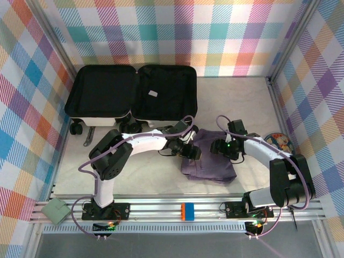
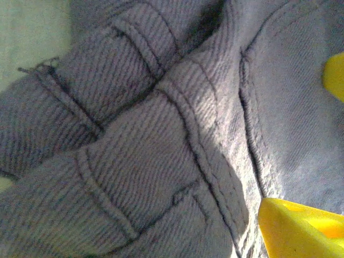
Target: Pack the luggage
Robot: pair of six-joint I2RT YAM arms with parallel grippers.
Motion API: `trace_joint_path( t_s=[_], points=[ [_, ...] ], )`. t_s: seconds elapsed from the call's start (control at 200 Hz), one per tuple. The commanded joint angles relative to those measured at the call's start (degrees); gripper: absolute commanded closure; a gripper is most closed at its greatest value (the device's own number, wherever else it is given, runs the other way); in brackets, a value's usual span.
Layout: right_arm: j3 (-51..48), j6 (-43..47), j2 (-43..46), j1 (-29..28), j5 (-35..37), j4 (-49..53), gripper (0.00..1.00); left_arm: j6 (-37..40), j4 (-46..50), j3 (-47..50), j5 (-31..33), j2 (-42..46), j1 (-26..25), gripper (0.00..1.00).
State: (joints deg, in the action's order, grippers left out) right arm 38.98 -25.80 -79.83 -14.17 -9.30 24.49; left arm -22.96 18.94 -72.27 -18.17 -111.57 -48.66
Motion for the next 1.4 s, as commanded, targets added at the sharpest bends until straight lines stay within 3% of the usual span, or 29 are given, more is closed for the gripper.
trace_joint_path(
  t_s=[0.0,0.265,0.405,0.47,0.685,0.84,1.1,1.27,1.395],
  points=[
    [-1.12,-2.3,-0.26,-2.53,-3.4,-1.43,0.3,-1.67,-5.05,-1.41,-4.82,-3.98,0.05,0.16],
    [-2.54,-3.85,0.7,-4.57,-4.15,-2.76,0.41,-3.36,-8.97,-4.16,-8.32,-6.9,-1.16,0.22],
    [-3.38,-4.39,3.14,-4.69,-3.98,-3.14,0.53,-4.19,-10.19,-4.81,-8.2,-7.1,-1.87,0.6],
    [-3.39,-4.19,4.54,-4.69,-3.85,-2.53,0.58,-4.2,-10.28,-4.68,-7.84,-6.7,-1.87,0.73],
    [-2.15,-3.06,10.06,-4.68,-3.7,1.22,0.83,-3.87,-9.29,-3.2,-5.44,-1.82,-1.87,0.97],
    [0.01,-2.12,14.64,-4.78,-3.71,4.77,0.92,-3.11,-6.54,-2.68,-2.76,4.3,-1.87,1.0],
    [6.25,-0.3,18.65,-5.77,-3.7,9.17,0.95,-1.55,0.8,-4.78,2.48,12.72,-1.87,1.0],
    [13.55,0.71,15.58,-6.16,-5.34,7.7,0.95,1.18,7.82,-10.69,5.23,13.25,-0.51,1.0],
    [20.94,1.02,9.52,-7.17,-5.28,5.57,0.95,2.88,11.03,-14.27,5.78,12.92,3.26,1.0]
  ],
)
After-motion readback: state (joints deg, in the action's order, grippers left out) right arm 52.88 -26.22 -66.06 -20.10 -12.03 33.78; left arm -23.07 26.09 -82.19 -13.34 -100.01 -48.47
